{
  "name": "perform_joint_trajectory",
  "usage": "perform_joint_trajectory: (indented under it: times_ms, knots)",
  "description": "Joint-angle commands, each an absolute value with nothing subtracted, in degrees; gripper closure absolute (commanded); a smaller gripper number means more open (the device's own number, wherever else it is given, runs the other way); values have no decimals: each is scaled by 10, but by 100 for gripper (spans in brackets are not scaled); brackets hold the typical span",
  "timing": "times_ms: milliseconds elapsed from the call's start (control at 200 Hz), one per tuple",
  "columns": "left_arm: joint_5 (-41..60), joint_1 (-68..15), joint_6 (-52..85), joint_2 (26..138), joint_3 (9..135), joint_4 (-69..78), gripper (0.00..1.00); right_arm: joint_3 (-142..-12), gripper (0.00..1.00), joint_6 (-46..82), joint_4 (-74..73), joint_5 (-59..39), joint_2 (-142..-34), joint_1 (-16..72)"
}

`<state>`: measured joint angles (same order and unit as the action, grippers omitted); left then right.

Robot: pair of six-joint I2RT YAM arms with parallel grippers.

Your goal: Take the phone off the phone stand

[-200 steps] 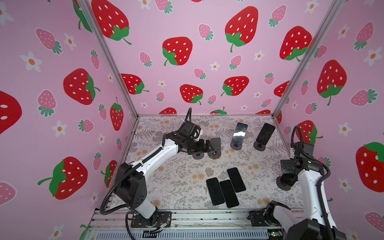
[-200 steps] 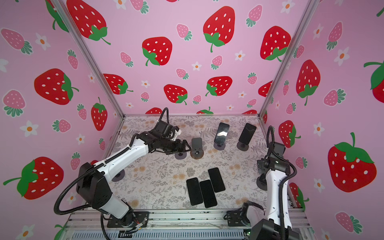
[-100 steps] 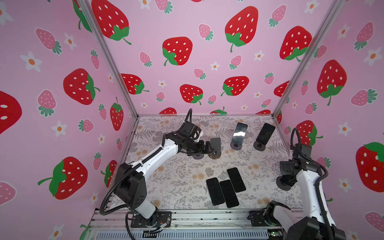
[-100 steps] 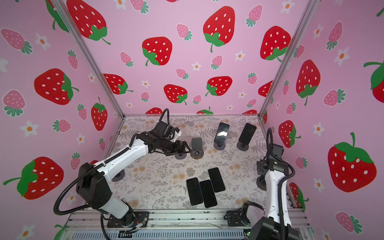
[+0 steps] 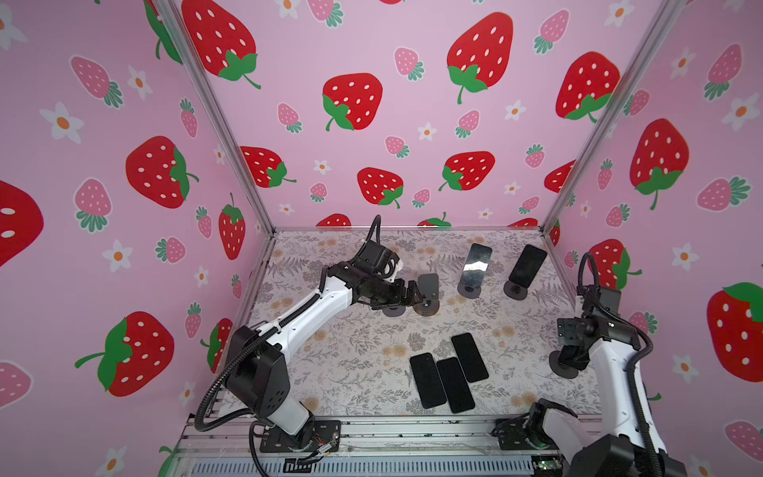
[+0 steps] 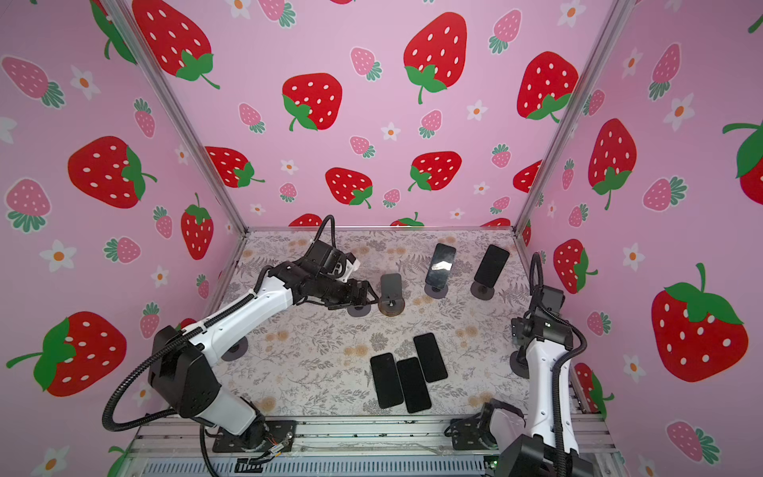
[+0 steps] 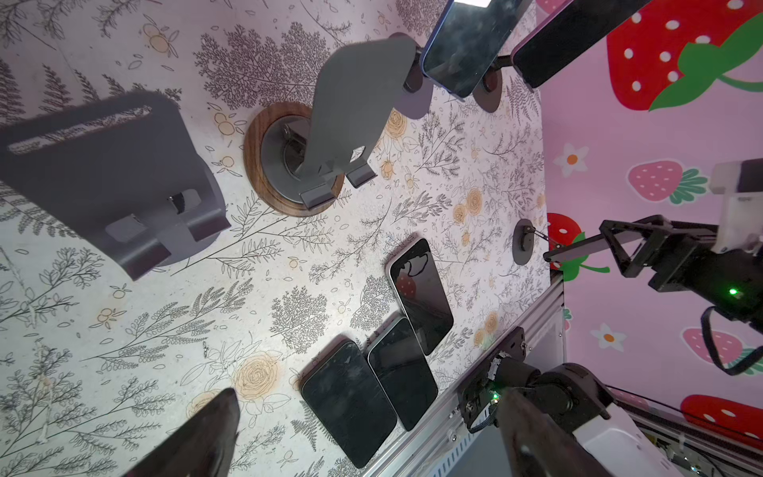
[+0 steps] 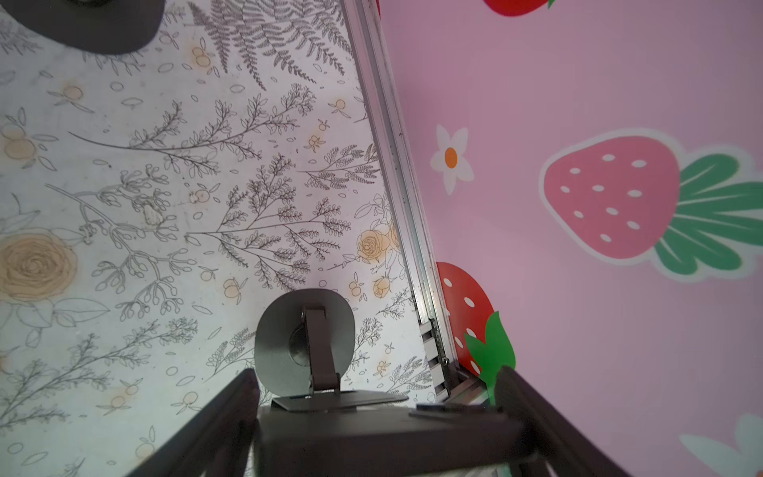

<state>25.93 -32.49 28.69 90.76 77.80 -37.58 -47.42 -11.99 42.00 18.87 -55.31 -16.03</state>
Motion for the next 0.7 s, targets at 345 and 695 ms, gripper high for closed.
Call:
perform_joint_trajectory:
  times_ms: [345, 695]
  knots:
    - [254, -328, 282, 895, 782, -392, 1, -478, 19, -169, 435, 137, -544, -163]
    - [252, -330, 278, 895, 784, -399, 1, -475, 24, -178, 430, 129, -535, -160]
